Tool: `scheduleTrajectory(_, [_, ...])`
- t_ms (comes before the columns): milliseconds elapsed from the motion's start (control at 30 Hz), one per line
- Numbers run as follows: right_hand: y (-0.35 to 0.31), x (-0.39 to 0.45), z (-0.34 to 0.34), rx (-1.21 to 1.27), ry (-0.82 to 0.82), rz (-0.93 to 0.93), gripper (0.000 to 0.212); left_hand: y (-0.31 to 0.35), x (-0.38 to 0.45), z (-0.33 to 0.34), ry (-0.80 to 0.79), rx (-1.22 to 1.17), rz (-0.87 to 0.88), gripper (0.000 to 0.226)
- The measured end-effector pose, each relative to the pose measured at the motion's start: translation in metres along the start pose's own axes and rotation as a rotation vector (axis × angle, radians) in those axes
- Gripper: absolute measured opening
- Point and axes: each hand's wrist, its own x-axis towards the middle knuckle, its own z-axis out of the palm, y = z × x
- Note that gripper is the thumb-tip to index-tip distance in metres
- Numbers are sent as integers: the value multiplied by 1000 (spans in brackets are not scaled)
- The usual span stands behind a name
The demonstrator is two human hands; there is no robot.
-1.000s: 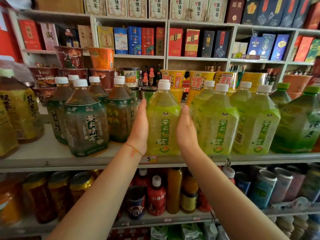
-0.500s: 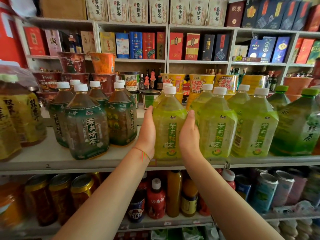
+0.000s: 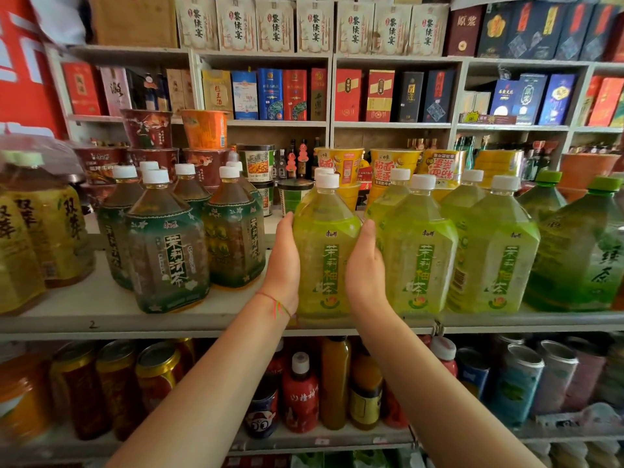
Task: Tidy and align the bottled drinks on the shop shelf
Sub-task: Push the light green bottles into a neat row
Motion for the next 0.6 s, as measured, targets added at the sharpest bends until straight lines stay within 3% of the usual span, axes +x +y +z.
scheduleTrajectory(67, [2, -3, -1, -54, 8, -129, 62, 0, 0, 1, -12, -27, 4, 62])
scheduleTrajectory(167, [0, -10, -3, -227, -11, -529, 49, 0, 0, 5, -25, -48, 12, 60])
scheduleTrajectory(300, [8, -8, -3, -465, 4, -985, 53, -3, -1, 7, 55, 38, 131, 42])
scheduleTrajectory(400, [20, -2, -7, -622, 12, -1169, 49, -2, -5, -1, 271, 344, 370, 21])
scheduleTrajectory(533, [32, -6, 5, -745, -24, -1296, 46, 12, -15, -38, 543, 996, 1017, 19])
scheduleTrajectory(600, [35, -14, 22, -756, -87, -1303, 44, 21, -10, -66, 712, 1321, 1132, 20])
